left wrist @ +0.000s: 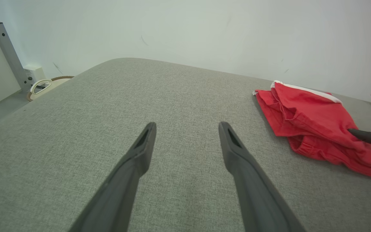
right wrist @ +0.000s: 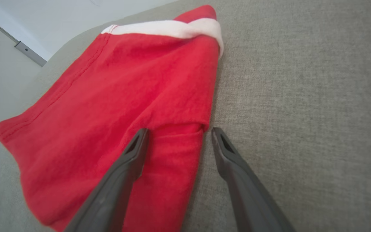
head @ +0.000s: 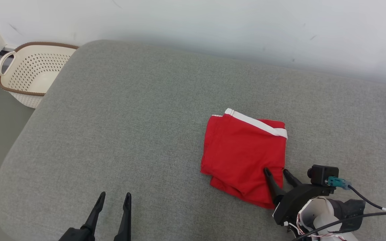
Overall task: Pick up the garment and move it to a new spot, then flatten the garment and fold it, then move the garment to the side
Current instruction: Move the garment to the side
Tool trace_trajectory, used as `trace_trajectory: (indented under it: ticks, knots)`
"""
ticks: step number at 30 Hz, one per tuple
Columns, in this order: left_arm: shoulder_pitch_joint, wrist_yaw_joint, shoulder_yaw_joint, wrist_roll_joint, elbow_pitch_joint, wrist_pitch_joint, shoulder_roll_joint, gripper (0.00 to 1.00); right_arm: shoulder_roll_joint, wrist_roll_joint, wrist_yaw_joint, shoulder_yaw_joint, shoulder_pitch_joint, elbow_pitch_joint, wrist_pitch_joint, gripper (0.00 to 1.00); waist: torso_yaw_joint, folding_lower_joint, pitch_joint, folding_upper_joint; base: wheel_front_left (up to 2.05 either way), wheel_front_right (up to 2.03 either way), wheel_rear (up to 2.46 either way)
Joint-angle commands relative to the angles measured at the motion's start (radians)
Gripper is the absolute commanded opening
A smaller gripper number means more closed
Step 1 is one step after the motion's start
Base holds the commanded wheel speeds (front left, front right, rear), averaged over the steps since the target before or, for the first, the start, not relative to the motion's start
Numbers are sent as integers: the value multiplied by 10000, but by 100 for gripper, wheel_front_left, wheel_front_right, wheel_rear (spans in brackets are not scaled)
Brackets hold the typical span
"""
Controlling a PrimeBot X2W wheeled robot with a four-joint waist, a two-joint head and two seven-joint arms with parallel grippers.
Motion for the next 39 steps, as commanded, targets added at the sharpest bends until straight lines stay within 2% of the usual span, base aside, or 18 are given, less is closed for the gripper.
trace_trajectory:
  ticks: [1,8,9,10,11,17,22,31,39]
  knots:
    - [-38,27,4,-90,24,-34,3,100,45,130,-6,90,-74,68,83,100,28,-1,24,0,0,0,0]
    - [-82,41,-60,-132,64,-34,3,100,150,483,-6,454,-212,417,438,100,127,-1,36,0,0,0,0]
    - [-75,44,-68,-140,75,-34,5,100,156,526,-6,522,-231,446,454,85,137,-1,31,0,0,0,0]
    - [-67,48,-75,-146,86,-34,5,100,152,573,-6,593,-258,463,446,37,145,-1,27,0,0,0,0]
    - [-65,52,-84,-152,96,-34,3,100,135,611,-6,667,-284,468,413,0,156,-1,23,0,0,0,0]
    - [-34,75,-72,-161,120,-34,3,100,-163,615,-6,1011,-656,499,-89,0,139,-1,-30,0,0,0,0]
    - [112,78,39,-128,47,-34,2,100,-632,154,-8,1211,-1045,549,-533,0,-111,-1,-53,0,0,0,0]
    - [6,27,139,-53,-130,-35,5,100,-1693,-610,-8,1859,-2052,304,-347,0,-1051,-1,305,0,0,0,0]
    - [-430,-77,274,116,-524,-32,3,100,-3101,-1055,-8,2607,-3448,-191,138,0,-2025,-1,1066,0,0,0,0]
